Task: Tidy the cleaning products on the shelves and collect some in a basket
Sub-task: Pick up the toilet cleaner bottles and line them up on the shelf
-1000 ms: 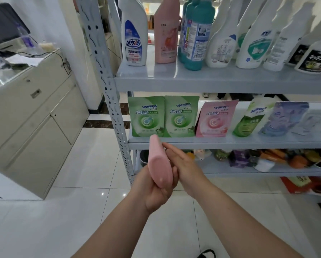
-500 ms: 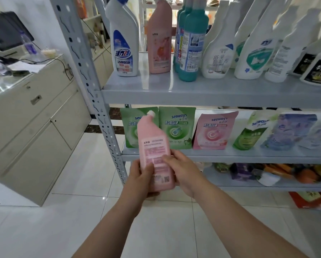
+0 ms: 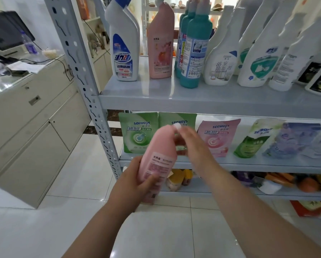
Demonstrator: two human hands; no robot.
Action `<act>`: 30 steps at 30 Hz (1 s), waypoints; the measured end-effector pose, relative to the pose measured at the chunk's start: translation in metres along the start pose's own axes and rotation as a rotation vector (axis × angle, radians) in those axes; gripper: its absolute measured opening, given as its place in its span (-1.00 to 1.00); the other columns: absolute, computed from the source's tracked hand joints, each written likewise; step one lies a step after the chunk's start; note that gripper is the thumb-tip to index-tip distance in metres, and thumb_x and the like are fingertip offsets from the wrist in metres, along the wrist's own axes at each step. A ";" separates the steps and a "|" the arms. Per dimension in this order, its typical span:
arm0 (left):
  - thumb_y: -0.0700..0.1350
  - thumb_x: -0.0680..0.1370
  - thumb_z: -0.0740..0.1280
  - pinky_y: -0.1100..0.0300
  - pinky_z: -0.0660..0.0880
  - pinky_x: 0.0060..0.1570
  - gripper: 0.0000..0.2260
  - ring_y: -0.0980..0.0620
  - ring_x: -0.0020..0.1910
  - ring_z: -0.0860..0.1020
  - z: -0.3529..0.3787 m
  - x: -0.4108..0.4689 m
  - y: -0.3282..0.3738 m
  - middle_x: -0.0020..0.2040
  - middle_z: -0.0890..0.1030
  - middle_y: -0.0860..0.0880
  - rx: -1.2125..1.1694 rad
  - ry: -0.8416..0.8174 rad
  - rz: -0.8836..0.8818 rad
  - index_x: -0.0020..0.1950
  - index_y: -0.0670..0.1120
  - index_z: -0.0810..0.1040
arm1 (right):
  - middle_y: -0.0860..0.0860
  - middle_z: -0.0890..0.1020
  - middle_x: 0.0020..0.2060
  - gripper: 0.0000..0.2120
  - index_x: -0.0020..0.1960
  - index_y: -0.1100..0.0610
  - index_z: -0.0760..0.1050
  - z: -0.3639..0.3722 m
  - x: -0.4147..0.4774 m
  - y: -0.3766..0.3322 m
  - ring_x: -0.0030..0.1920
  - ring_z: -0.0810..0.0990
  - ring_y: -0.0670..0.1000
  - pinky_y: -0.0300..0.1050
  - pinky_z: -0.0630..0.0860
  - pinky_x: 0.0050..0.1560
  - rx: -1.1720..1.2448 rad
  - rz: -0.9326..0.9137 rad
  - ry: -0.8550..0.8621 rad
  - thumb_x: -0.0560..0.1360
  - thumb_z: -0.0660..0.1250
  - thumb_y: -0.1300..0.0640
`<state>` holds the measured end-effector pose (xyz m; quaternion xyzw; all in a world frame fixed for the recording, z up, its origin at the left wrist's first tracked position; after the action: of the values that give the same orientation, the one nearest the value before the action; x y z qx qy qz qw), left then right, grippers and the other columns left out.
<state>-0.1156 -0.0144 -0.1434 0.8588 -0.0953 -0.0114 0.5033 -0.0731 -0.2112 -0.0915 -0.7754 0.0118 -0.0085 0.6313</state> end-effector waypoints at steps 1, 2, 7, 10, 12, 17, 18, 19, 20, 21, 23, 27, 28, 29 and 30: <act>0.48 0.40 0.30 0.13 0.62 -0.18 -0.57 0.27 -0.09 0.63 -0.001 -0.003 0.002 0.01 0.64 0.29 0.093 0.001 0.029 0.19 0.39 0.34 | -0.13 0.67 -0.10 -0.57 0.03 -0.08 0.57 -0.004 0.005 -0.012 -0.10 0.67 -0.13 -0.03 0.67 -0.03 -0.063 -0.030 0.016 0.54 0.13 -0.37; 0.49 0.41 0.26 0.10 0.61 -0.18 -0.55 0.24 -0.10 0.62 -0.002 -0.006 0.003 0.00 0.63 0.27 0.174 0.005 0.053 0.22 0.38 0.31 | -0.15 0.64 -0.16 -0.62 -0.06 -0.11 0.56 -0.005 0.008 -0.023 -0.18 0.62 -0.18 -0.07 0.61 -0.11 -0.137 -0.055 0.030 0.55 0.12 -0.34; 0.45 0.43 0.21 -0.02 0.63 -0.12 -0.49 0.08 -0.06 0.62 -0.020 -0.014 0.004 0.08 0.61 0.19 0.276 0.055 0.087 0.30 0.29 0.30 | -0.02 0.40 -0.40 -0.54 -0.29 0.07 0.32 0.009 0.010 -0.062 -0.36 0.37 -0.05 -0.02 0.31 -0.25 -0.482 -0.268 0.055 0.65 0.03 -0.20; 0.40 0.43 0.31 0.04 0.66 -0.13 -0.57 0.16 -0.07 0.67 -0.029 -0.010 0.003 0.03 0.67 0.21 0.059 -0.041 0.070 0.23 0.33 0.38 | 0.00 0.39 -0.41 -0.55 -0.31 0.04 0.27 0.018 0.005 -0.082 -0.36 0.35 -0.01 -0.03 0.28 -0.27 -0.546 -0.370 0.083 0.70 0.03 -0.11; 0.33 0.44 0.40 0.10 0.68 -0.13 -0.64 0.12 -0.04 0.71 -0.031 -0.011 0.004 0.06 0.71 0.16 -0.195 -0.141 0.052 0.19 0.33 0.47 | -0.06 0.35 -0.45 -0.59 -0.32 -0.06 0.24 0.027 -0.003 -0.104 -0.41 0.32 -0.12 -0.09 0.22 -0.34 -0.610 -0.491 0.122 0.70 0.01 -0.07; 0.17 0.46 0.46 0.15 0.66 -0.11 -0.67 -0.08 0.03 0.73 -0.041 -0.013 0.012 0.11 0.72 -0.05 -0.505 -0.279 0.041 0.21 0.20 0.58 | -0.13 0.37 -0.44 -0.63 -0.23 0.06 0.36 0.041 -0.024 -0.152 -0.42 0.34 -0.09 -0.13 0.17 -0.37 -0.661 -0.772 0.237 0.65 -0.01 -0.07; 0.16 0.47 0.46 0.16 0.66 -0.11 -0.68 -0.07 0.03 0.73 -0.043 -0.011 0.013 0.11 0.73 -0.04 -0.506 -0.271 0.052 0.20 0.21 0.57 | -0.09 0.47 -0.38 -0.60 -0.16 0.12 0.44 0.041 -0.023 -0.151 -0.37 0.42 -0.02 -0.08 0.26 -0.36 -0.613 -0.748 0.245 0.65 0.00 -0.09; 0.18 0.47 0.45 0.17 0.66 -0.12 -0.71 -0.05 0.02 0.73 -0.045 -0.009 0.014 0.10 0.73 -0.01 -0.494 -0.246 0.060 0.18 0.24 0.57 | -0.02 0.55 -0.28 -0.60 -0.03 0.14 0.49 0.041 -0.022 -0.145 -0.29 0.50 0.01 -0.04 0.38 -0.31 -0.552 -0.684 0.242 0.67 0.03 -0.12; 0.20 0.47 0.45 0.18 0.66 -0.14 -0.73 -0.02 0.01 0.73 -0.047 -0.006 0.015 0.09 0.72 0.04 -0.477 -0.197 0.064 0.15 0.29 0.55 | -0.02 0.59 -0.15 -0.62 0.15 0.10 0.48 0.044 -0.021 -0.135 -0.19 0.54 -0.02 -0.02 0.48 -0.22 -0.486 -0.600 0.228 0.68 0.06 -0.16; 0.23 0.47 0.43 0.20 0.66 -0.16 -0.76 0.02 0.00 0.73 -0.050 -0.003 0.015 0.08 0.72 0.10 -0.458 -0.128 0.064 0.12 0.34 0.52 | -0.03 0.57 -0.03 -0.61 0.33 0.02 0.41 0.050 -0.023 -0.118 -0.08 0.56 -0.07 -0.06 0.54 -0.11 -0.434 -0.516 0.202 0.68 0.10 -0.22; 0.24 0.48 0.40 0.14 0.68 -0.18 -0.77 0.06 -0.02 0.72 -0.056 0.005 0.013 0.04 0.69 0.18 -0.433 0.025 0.051 0.09 0.40 0.45 | -0.04 0.46 0.20 -0.40 0.58 -0.15 0.13 0.068 -0.030 -0.078 0.15 0.53 -0.10 -0.04 0.57 0.15 -0.367 -0.371 0.123 0.63 0.16 -0.33; 0.08 0.62 0.34 -0.04 0.70 -0.18 -0.79 -0.02 -0.01 0.72 -0.035 0.014 0.025 0.09 0.66 0.04 -0.480 0.087 0.068 0.16 0.39 0.47 | -0.42 0.28 0.35 -0.14 0.49 -0.60 -0.17 0.090 -0.041 -0.021 0.32 0.35 -0.45 -0.51 0.42 0.15 -0.057 -0.157 -0.018 0.40 0.30 -0.55; 0.04 0.65 0.30 -0.03 0.69 -0.13 -0.77 -0.01 0.04 0.69 -0.023 0.013 0.031 0.14 0.63 0.05 -0.451 0.068 0.100 0.23 0.37 0.48 | -0.50 0.29 0.33 -0.09 0.44 -0.66 -0.17 0.085 -0.038 -0.013 0.30 0.38 -0.47 -0.53 0.44 0.12 0.050 -0.098 -0.031 0.32 0.37 -0.56; 0.05 0.65 0.25 -0.06 0.68 -0.04 -0.73 0.01 0.09 0.66 -0.011 0.011 0.038 0.18 0.58 0.12 -0.401 0.053 0.135 0.30 0.36 0.47 | -0.47 0.36 0.34 -0.05 0.44 -0.66 -0.12 0.075 -0.034 -0.009 0.27 0.47 -0.40 -0.45 0.50 0.12 0.126 -0.068 -0.022 0.28 0.45 -0.53; 0.05 0.64 0.22 -0.04 0.65 0.06 -0.67 0.06 0.13 0.62 -0.001 0.009 0.047 0.19 0.51 0.22 -0.346 0.032 0.168 0.36 0.39 0.44 | -0.36 0.48 0.31 -0.04 0.48 -0.59 -0.01 0.062 -0.029 -0.007 0.20 0.58 -0.32 -0.36 0.57 0.08 0.162 -0.044 -0.002 0.27 0.52 -0.46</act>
<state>-0.1136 -0.0381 -0.1013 0.7487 -0.1554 0.0279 0.6439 -0.0999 -0.1482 -0.0976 -0.7218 -0.0064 -0.0226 0.6917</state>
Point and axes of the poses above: each hand's wrist, its own x-axis towards the middle knuckle, its own z-axis out of the palm, y = z × x, the point moved 10 cm from there along x, towards the middle knuckle
